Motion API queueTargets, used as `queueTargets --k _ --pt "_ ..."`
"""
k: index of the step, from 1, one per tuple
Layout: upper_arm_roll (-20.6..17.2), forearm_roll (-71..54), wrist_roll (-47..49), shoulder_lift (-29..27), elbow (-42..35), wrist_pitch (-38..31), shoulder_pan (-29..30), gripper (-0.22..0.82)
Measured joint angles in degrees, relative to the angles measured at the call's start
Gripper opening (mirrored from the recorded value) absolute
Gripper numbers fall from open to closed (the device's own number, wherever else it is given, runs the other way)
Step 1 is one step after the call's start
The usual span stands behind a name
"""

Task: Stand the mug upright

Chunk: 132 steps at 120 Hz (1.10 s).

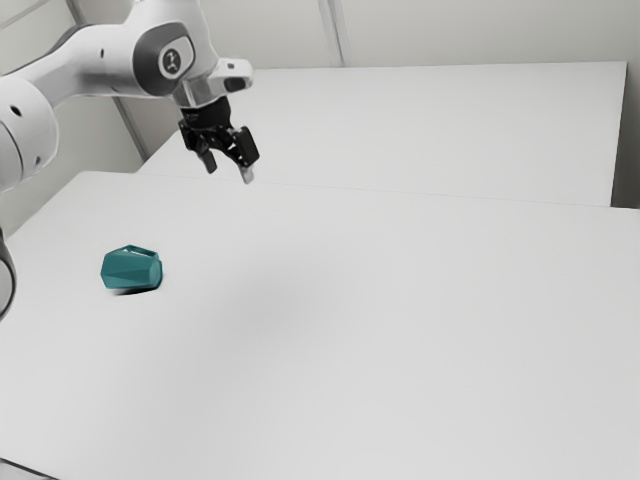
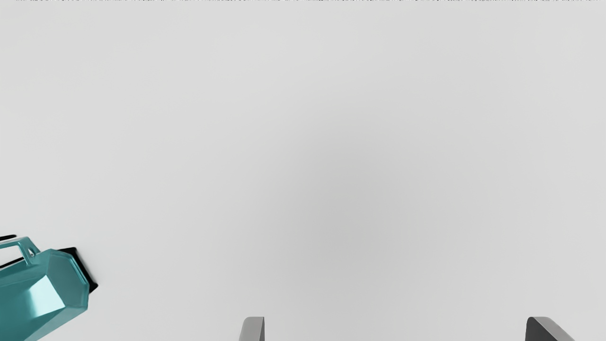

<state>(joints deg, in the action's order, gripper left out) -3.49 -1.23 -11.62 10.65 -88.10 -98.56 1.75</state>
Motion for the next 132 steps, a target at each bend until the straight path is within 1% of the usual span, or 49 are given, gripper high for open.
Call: queueTargets --k 6,13,20,28,45,50,61,67,77,90,104,116,132 --pt "0.3 0.1 0.0 -0.7 -1.3 -0.9 -0.1 0.60" --pt "0.7 0.2 0.1 -2.8 -3.8 -2.1 -0.1 0.60" --pt "2.0 0.2 0.1 -4.5 -5.9 -3.0 -0.3 0.60" --pt "3.8 0.2 0.1 -7.5 -10.6 -4.8 -0.2 0.60" --pt "10.9 0.4 0.1 -14.3 -22.5 -9.8 -2.5 0.60" --pt "11.7 0.4 0.0 -15.8 -25.7 -11.7 -0.4 0.60" --pt "12.3 0.4 -0.1 -19.4 -32.4 -16.2 7.8 0.60" --pt "12.3 0.9 -0.7 -20.3 -34.5 -18.7 11.7 0.61" --pt "10.6 4.4 -2.9 -19.9 -35.8 -22.7 18.6 0.60" --pt "8.8 9.8 -7.3 -18.3 -36.6 -27.2 24.8 0.60" --pt "5.9 20.2 -14.6 -15.2 -37.2 -31.1 32.3 0.60" --pt "1.8 27.2 -22.1 -12.6 -36.9 -33.2 39.3 0.60" --pt "-5.6 33.1 -32.3 -8.8 -34.2 -34.4 49.4 0.60"
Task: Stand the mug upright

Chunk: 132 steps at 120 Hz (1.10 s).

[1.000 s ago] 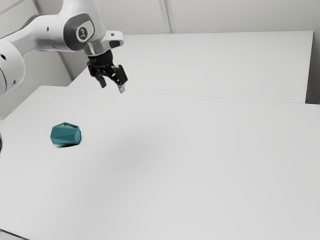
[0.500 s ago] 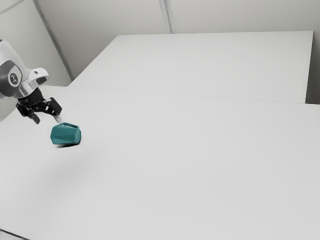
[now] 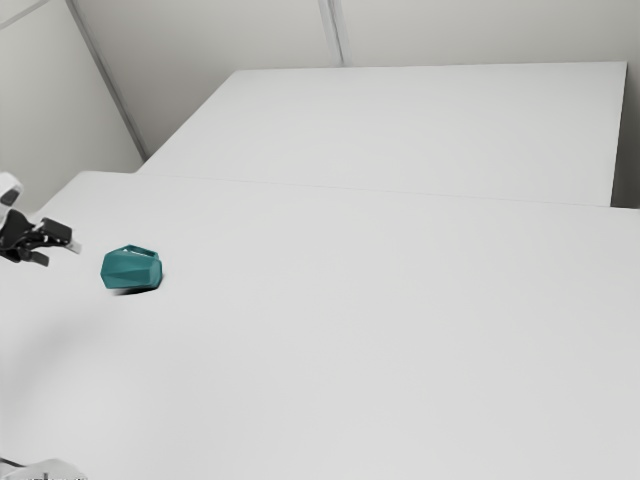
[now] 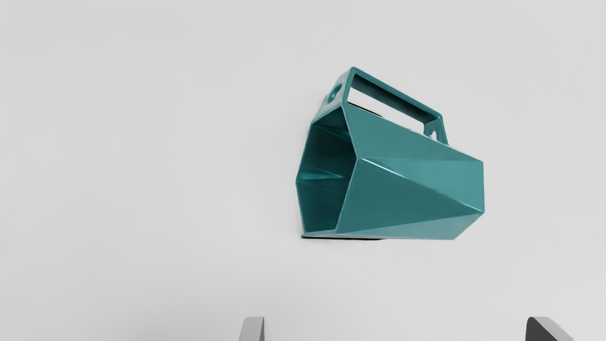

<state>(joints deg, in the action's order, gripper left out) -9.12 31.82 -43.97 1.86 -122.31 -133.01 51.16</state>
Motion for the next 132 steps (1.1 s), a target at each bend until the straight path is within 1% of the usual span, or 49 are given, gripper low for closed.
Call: queueTargets --k 15,25,34,50,79,97,132 --pt "-5.5 3.1 -8.9 4.3 1.8 -0.6 4.8 0.60" --pt "-7.6 4.0 -14.3 8.3 4.7 -0.9 5.7 0.60" --pt "-9.3 4.4 -18.6 10.5 5.5 -1.7 6.8 0.60" --pt "-9.9 4.8 -25.2 13.3 5.6 -4.0 8.0 0.60" --pt "-10.0 4.9 -34.0 15.6 5.5 -7.2 9.2 0.58" --pt "-11.4 5.0 -38.1 16.0 5.3 -8.2 9.1 0.57" --pt "-12.4 5.7 -43.7 16.9 5.1 -9.4 9.1 0.55"
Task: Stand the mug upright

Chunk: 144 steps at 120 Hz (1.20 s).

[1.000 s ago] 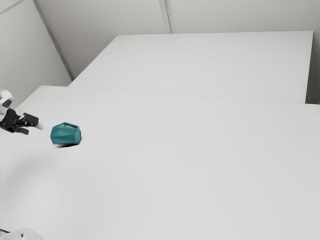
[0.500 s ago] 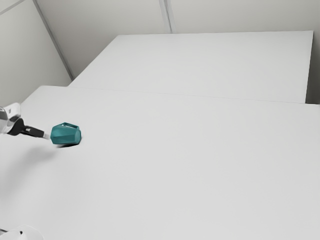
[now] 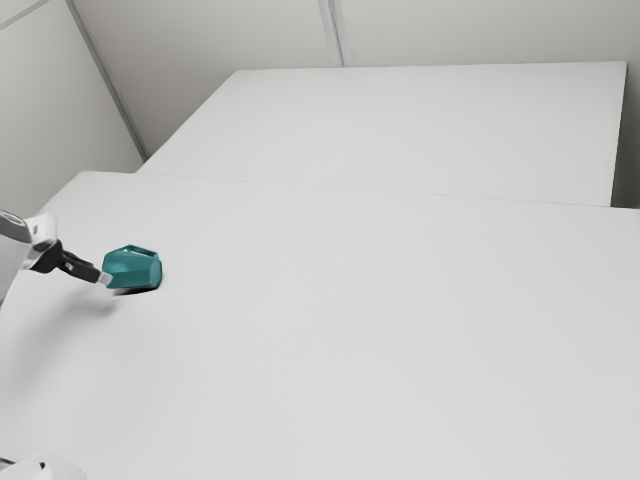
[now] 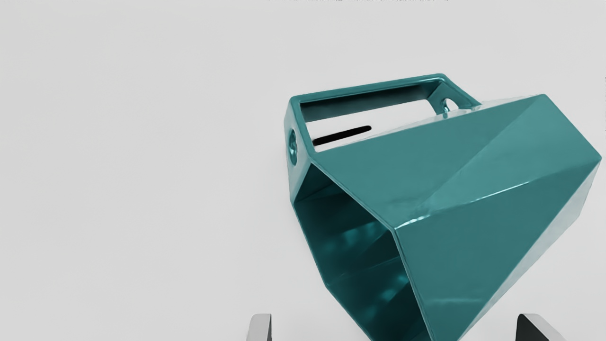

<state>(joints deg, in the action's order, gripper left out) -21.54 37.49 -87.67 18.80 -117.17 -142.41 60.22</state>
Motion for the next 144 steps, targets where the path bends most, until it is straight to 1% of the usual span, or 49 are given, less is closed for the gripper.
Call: queueTargets --k 19,46,87,103,112,122,131,144 --pt "-1.5 0.1 -2.1 1.1 0.0 -0.9 -0.1 0.55" --pt "-2.0 0.1 -4.3 2.6 0.1 -1.9 -0.1 0.53" --pt "-3.1 0.1 -6.4 3.0 0.4 -3.5 -0.4 0.39" --pt "-3.7 0.0 -7.0 2.9 0.6 -4.0 -0.5 0.28" --pt "-4.1 0.0 -7.3 2.7 0.9 -4.2 -0.5 0.19" --pt "-4.3 0.0 -7.5 2.6 1.3 -4.3 -0.5 0.06" --pt "-4.4 -0.2 -7.7 2.5 1.8 -4.4 -0.5 -0.02" --pt "-5.1 -0.4 -7.9 2.2 2.5 -4.4 -0.5 -0.09"
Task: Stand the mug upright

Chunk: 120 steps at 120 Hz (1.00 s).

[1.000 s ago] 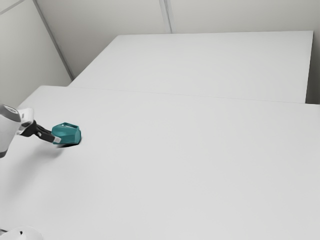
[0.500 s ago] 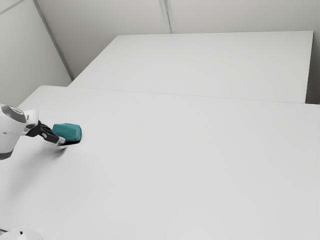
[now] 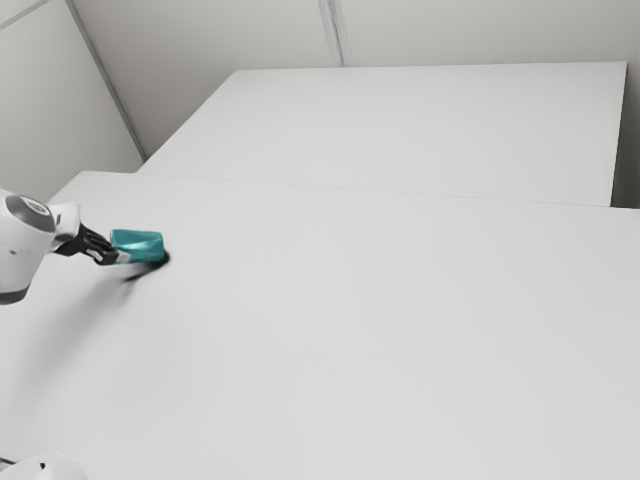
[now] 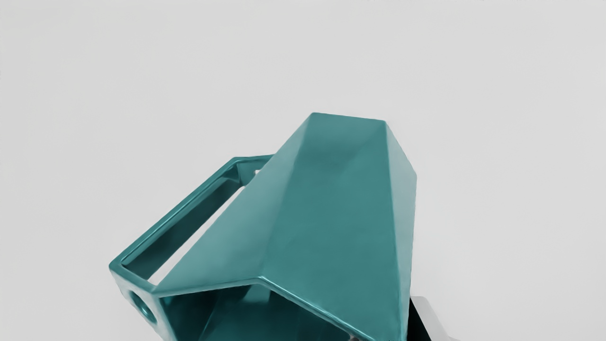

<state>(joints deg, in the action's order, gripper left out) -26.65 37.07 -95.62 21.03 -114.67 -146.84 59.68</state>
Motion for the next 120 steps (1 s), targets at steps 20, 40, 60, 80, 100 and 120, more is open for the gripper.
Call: queueTargets --k 20,40,60,80,100,120 --pt "-0.9 -0.2 -0.3 -0.4 0.6 -0.3 0.0 -0.15" --pt "-1.2 -0.3 -0.3 -2.1 0.5 -0.6 -0.4 -0.17" --pt "-1.2 -0.2 0.7 -5.5 -0.1 -0.5 -2.2 -0.17" --pt "-0.1 -5.7 6.5 -11.8 -0.8 2.9 -7.7 -0.18" --pt "10.9 -14.7 17.5 -15.5 -0.8 9.4 -25.0 -0.18" --pt "19.9 -19.5 29.5 -17.4 -0.9 15.7 -39.4 -0.18"
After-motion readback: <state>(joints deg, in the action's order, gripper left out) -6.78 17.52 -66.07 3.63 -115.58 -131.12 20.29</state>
